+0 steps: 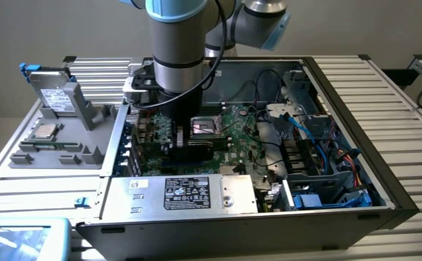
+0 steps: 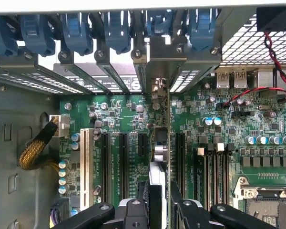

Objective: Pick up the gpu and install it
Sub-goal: 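Insert the gpu into the slot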

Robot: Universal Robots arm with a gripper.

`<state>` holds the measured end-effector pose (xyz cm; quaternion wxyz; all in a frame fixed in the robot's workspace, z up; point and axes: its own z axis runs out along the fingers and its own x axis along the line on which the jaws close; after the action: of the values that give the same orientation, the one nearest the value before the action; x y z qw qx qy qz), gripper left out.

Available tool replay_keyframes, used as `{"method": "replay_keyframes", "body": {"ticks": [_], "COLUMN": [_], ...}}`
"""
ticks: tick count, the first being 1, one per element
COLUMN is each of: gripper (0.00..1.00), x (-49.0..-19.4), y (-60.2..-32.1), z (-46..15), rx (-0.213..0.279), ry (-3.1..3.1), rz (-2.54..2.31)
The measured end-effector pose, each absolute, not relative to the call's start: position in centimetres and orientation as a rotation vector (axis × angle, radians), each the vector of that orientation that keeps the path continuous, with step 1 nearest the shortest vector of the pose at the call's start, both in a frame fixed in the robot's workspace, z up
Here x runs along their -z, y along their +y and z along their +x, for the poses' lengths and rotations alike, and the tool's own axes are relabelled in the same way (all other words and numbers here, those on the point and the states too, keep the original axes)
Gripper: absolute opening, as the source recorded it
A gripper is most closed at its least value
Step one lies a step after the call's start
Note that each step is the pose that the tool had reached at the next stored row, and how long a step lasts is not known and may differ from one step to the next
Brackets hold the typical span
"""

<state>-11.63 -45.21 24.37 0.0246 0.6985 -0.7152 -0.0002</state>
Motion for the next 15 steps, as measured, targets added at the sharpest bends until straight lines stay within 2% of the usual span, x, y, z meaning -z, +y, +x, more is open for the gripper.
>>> {"method": "replay_keyframes", "body": {"ticks": [15], "gripper": [0.28], "x": [-24.35], "y": [-45.28], "z": [-11.63], "rx": [0.003], "ry": [-2.205], "rz": [2.170]}}
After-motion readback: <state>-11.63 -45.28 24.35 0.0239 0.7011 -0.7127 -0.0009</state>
